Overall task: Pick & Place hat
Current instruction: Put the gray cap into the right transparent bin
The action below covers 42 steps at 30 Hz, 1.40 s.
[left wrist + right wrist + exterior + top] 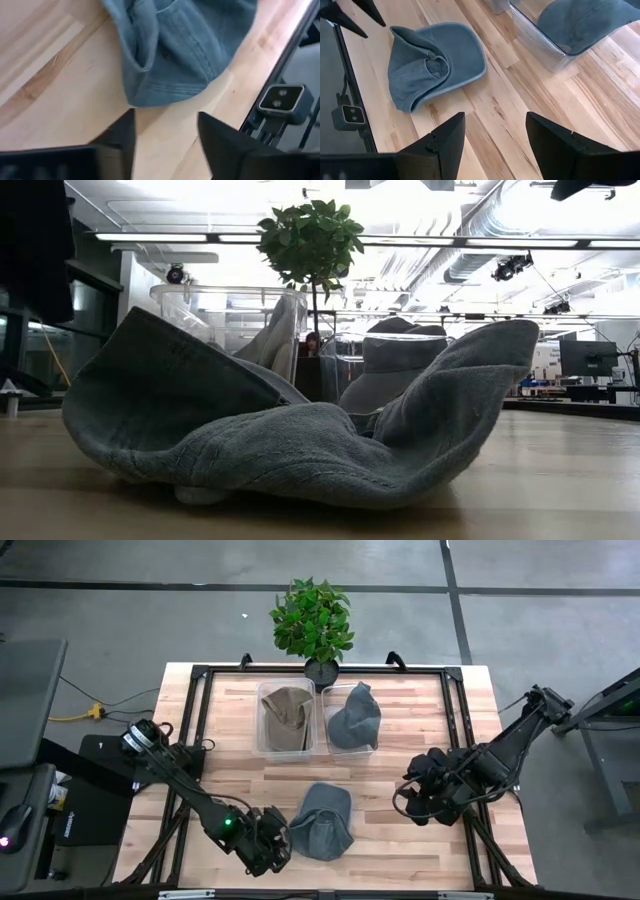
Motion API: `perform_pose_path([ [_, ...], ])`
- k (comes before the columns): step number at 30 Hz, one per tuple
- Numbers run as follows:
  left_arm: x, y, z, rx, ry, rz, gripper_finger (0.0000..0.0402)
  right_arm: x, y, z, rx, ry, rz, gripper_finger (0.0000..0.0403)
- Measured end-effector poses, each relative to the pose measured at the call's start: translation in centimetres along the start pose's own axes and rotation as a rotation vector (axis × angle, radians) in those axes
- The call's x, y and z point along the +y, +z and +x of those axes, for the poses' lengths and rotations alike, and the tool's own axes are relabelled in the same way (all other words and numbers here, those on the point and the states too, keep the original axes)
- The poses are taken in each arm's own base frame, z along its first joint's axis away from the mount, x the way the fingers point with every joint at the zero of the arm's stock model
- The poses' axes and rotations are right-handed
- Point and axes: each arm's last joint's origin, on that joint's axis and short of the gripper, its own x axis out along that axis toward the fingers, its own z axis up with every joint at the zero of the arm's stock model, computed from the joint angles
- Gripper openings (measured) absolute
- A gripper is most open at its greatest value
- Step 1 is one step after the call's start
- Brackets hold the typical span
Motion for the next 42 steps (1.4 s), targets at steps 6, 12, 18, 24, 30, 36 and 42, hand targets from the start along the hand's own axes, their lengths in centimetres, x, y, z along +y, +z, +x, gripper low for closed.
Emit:
perform_pose_path([
  [6,0.1,0.1,0.1,-0.056,0.022,0.13,0.0263,0.0,0.0,0.0,0.013,0.006,-0.004,0.0204],
  [12,1.1,-0.3,0.9,-0.07,0.059,0.156,0.028,0.0,0.0,0.0,0.016,0.007,-0.004,0.0204],
  [18,1.7,-0.4,1.4,-0.109,0.067,0.155,0.028,0.0,0.0,0.0,0.012,0.005,-0.004,0.0204],
  [24,1.9,0.5,2.2,-0.096,0.038,0.141,0.028,0.0,0.0,0.0,0.009,0.004,-0.004,0.0204],
  [30,2.4,2.1,2.8,-0.054,0.045,0.154,0.028,0.0,0.0,0.0,0.009,0.004,0.005,0.0204],
  [36,2.7,2.1,4.8,0.026,0.051,0.18,0.028,0.0,0.0,0.0,0.007,0.003,0.007,0.0204],
  [42,2.6,1.7,5.9,0.03,0.037,0.167,0.028,0.0,0.0,0.0,0.001,0.001,0.015,0.0204],
])
